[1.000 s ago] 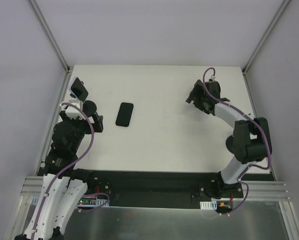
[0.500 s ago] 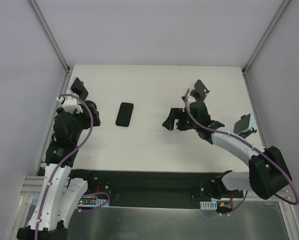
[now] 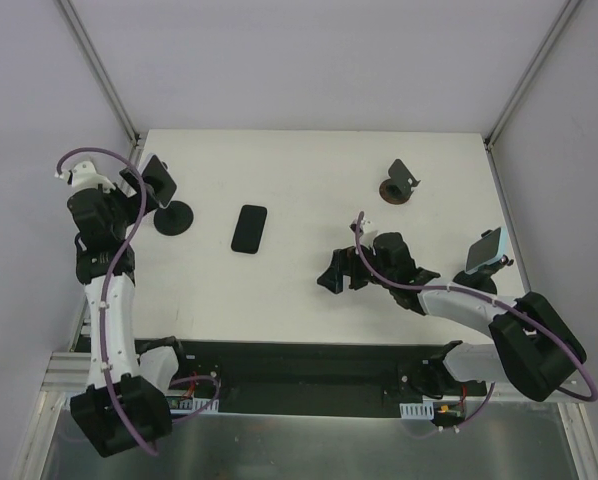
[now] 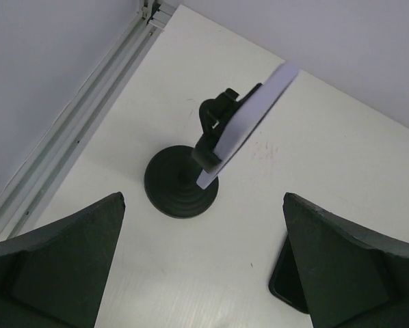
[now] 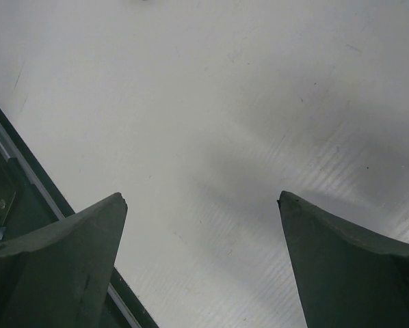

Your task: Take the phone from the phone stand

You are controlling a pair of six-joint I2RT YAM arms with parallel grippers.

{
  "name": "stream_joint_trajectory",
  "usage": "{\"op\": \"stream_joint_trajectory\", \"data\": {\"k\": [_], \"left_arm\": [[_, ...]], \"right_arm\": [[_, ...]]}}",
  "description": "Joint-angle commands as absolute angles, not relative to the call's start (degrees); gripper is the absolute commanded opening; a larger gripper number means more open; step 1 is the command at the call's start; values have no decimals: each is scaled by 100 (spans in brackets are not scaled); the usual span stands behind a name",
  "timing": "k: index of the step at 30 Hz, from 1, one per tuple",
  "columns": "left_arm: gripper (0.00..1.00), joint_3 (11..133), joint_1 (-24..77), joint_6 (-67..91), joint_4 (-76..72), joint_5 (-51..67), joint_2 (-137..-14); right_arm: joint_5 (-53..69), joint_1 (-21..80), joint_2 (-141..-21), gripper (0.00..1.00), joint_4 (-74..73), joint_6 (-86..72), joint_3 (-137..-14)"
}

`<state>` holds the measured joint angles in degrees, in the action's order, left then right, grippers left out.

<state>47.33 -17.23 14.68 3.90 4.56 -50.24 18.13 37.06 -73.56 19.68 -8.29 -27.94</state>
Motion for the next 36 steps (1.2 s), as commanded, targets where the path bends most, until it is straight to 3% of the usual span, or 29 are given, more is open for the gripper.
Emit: {"op": "stream_joint_trajectory", "data": {"k": [1,10,13,20,21,31,36], "left_arm": [[99,4974,-2258,1872,-763,1483,-5649],[99,5510,-2408,1117,-1617,3023,-7056],[93,5703,-2417,853,-1608,3137,-7416],[60,5906,-2408,773,-1591,3665,-7892],[51,5898,-2400,782,-1591,3717,-7893],[11,5740,-2277,668,-1591,3569,-7568],[1,5634,-2127,572,-1538,3305,-7331]], "right_arm": [[1986,3735,-7348,96,2733,-765,-2602],[2092,3744,-7681,96,2892,-809,-2637],[2188,3744,-7856,96,2918,-835,-2715],[2443,3744,-8323,96,2953,-879,-2926],[2522,3744,-8428,96,2962,-888,-2944],[2786,3744,-8684,96,3041,-932,-3041],[2821,3744,-8666,96,3050,-949,-3050]]}}
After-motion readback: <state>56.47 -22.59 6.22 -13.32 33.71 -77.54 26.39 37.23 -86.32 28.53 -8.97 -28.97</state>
